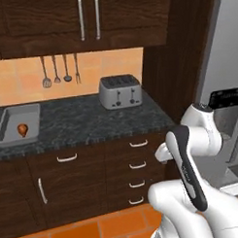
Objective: Place one sweet potato and one chicken drumstick in each tupperware on the nearby counter, to pack two identical lunches.
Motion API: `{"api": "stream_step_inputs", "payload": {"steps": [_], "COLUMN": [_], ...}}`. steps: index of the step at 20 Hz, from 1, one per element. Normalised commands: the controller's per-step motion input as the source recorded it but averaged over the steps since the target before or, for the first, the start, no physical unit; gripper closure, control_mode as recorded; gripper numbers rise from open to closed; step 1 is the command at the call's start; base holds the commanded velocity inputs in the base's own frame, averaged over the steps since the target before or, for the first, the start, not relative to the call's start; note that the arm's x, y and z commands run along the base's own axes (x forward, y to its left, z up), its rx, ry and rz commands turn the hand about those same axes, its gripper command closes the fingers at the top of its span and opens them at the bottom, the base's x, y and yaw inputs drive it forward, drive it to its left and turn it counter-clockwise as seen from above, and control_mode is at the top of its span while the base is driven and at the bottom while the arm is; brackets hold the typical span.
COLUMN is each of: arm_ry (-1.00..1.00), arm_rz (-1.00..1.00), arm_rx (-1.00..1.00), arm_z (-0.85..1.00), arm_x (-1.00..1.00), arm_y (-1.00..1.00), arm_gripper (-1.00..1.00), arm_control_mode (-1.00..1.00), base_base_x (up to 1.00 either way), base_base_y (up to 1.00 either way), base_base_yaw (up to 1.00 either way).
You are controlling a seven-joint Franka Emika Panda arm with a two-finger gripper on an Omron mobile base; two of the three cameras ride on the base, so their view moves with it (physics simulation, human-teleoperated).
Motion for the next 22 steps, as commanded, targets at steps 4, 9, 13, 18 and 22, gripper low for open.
{"api": "stream_step_inputs", "payload": {"steps": [4, 9, 13, 18, 22], "arm_ry": [0.0, 0.0, 0.0, 0.0, 0.0], "arm_rz": [0.0, 0.0, 0.0, 0.0, 0.0], "arm_rx": [0.0, 0.0, 0.0, 0.0, 0.0], "arm_z": [0.0, 0.0, 0.0, 0.0, 0.0], "arm_x": [0.0, 0.0, 0.0, 0.0, 0.0], "arm_y": [0.0, 0.0, 0.0, 0.0, 0.0], "arm_gripper": [-1.0, -1.0, -1.0, -1.0, -1.0], "arm_control_mode": [1.0, 1.0, 1.0, 1.0, 1.0], "base_base_x": [-0.38, -0.04, 0.0, -0.01, 0.0], "base_base_y": [-1.0, -0.98, -0.75, -0.56, -0.65], "base_base_yaw": [-0.07, -0.04, -0.14, -0.23, -0.23]}}
